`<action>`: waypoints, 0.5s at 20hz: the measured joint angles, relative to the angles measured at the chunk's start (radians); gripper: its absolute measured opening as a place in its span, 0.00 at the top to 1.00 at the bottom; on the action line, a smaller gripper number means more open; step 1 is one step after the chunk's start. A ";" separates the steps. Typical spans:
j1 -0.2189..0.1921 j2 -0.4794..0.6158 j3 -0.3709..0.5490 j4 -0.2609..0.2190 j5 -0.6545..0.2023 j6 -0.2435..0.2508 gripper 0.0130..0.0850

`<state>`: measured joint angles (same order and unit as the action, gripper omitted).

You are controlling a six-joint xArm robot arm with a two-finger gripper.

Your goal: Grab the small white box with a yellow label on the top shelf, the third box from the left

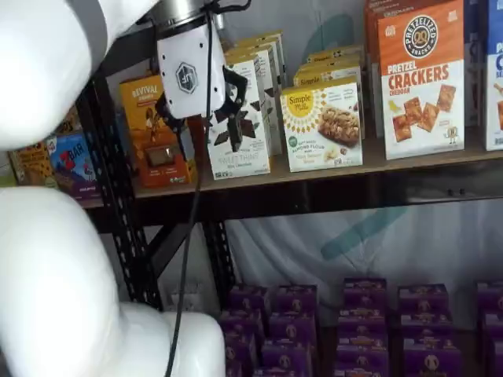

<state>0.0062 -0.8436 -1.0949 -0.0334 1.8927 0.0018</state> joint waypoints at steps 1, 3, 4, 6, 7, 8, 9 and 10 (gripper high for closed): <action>-0.010 0.006 0.005 -0.007 -0.018 -0.011 0.00; -0.031 0.017 0.011 -0.014 -0.050 -0.032 0.00; -0.041 0.022 0.014 -0.017 -0.069 -0.041 0.00; -0.063 0.040 0.013 -0.022 -0.098 -0.062 0.00; -0.080 0.055 0.009 -0.022 -0.115 -0.077 0.00; -0.091 0.065 0.006 -0.023 -0.129 -0.088 0.00; -0.106 0.079 0.002 -0.026 -0.147 -0.102 0.00; -0.115 0.087 -0.002 -0.028 -0.157 -0.111 0.00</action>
<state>-0.1087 -0.7563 -1.0964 -0.0611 1.7353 -0.1087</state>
